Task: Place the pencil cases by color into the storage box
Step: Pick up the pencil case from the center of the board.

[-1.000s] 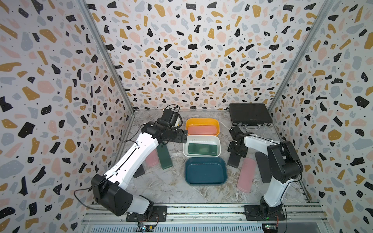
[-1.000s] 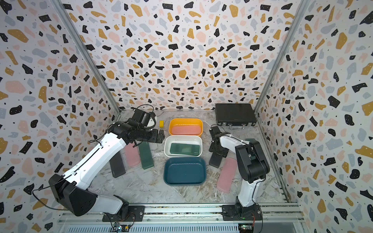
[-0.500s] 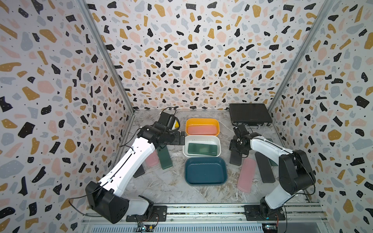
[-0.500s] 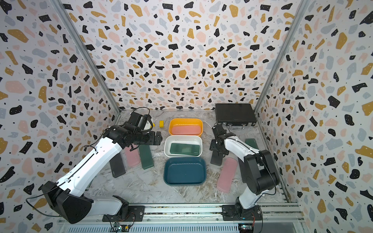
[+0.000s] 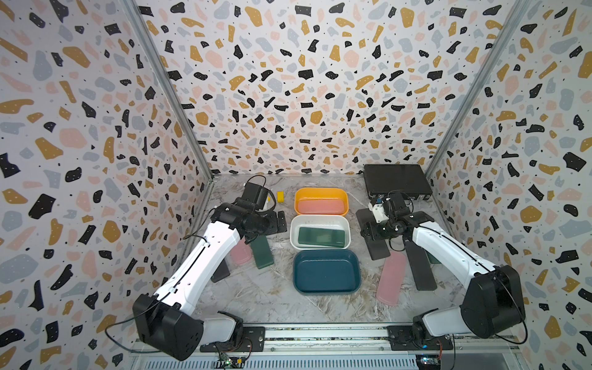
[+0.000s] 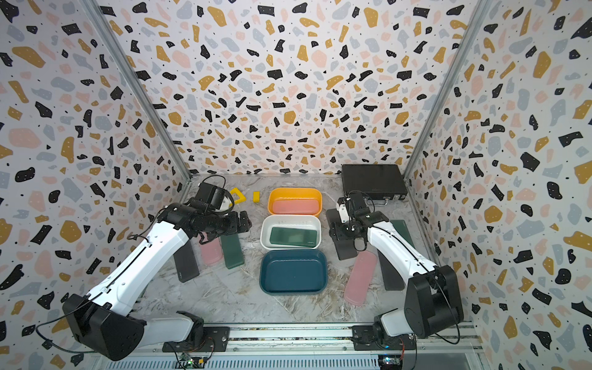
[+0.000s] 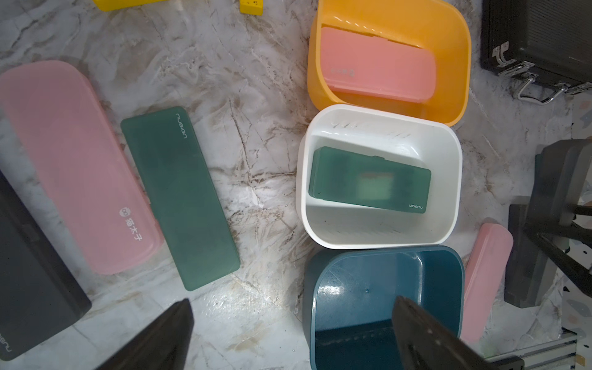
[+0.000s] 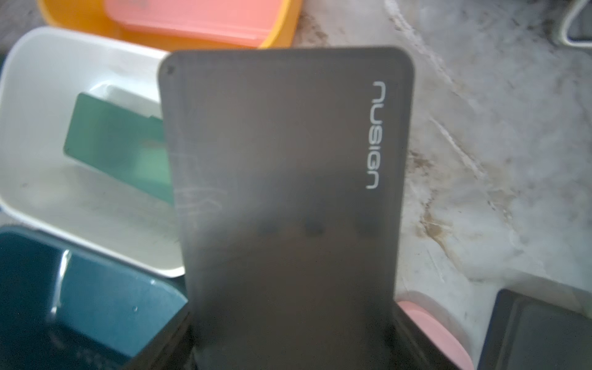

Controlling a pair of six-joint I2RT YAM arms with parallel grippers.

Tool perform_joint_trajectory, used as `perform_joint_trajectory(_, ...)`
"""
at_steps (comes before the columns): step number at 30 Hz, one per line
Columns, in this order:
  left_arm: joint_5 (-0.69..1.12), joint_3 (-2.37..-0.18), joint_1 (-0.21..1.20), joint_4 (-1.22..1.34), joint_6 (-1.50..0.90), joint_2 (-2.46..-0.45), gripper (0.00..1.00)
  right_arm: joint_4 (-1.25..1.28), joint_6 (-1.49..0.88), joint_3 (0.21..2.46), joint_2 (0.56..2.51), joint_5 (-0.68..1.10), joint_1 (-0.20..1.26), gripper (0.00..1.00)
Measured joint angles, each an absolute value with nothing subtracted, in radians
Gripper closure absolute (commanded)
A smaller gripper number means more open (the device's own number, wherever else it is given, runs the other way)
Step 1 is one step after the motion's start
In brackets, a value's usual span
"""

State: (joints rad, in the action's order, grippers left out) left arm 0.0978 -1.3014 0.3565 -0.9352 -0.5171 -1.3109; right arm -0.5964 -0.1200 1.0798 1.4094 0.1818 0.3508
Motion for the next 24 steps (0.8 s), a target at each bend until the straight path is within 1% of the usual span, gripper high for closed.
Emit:
perform_joint_trajectory(7,0.108,-1.280,0.355,-0.929,-0.555,-1.305,0.00,-0.615,0.091,1.079,1.380,0.391,0.352,0.49)
perform_joint_trajectory(12,0.102,-1.275,0.353,-0.916,-0.566,-1.302,0.00,-0.629,0.214,1.080,1.355,0.493,0.378,0.49)
perform_joint_trajectory(17,0.090,-1.274,0.337,-0.912,-0.571,-1.294,0.00,-0.690,0.331,1.092,1.349,0.522,0.463,0.48)
perform_joint_trajectory(24,0.080,-1.267,0.308,-0.905,-0.581,-1.287,0.00,-0.779,0.456,1.144,1.362,0.501,0.593,0.48)
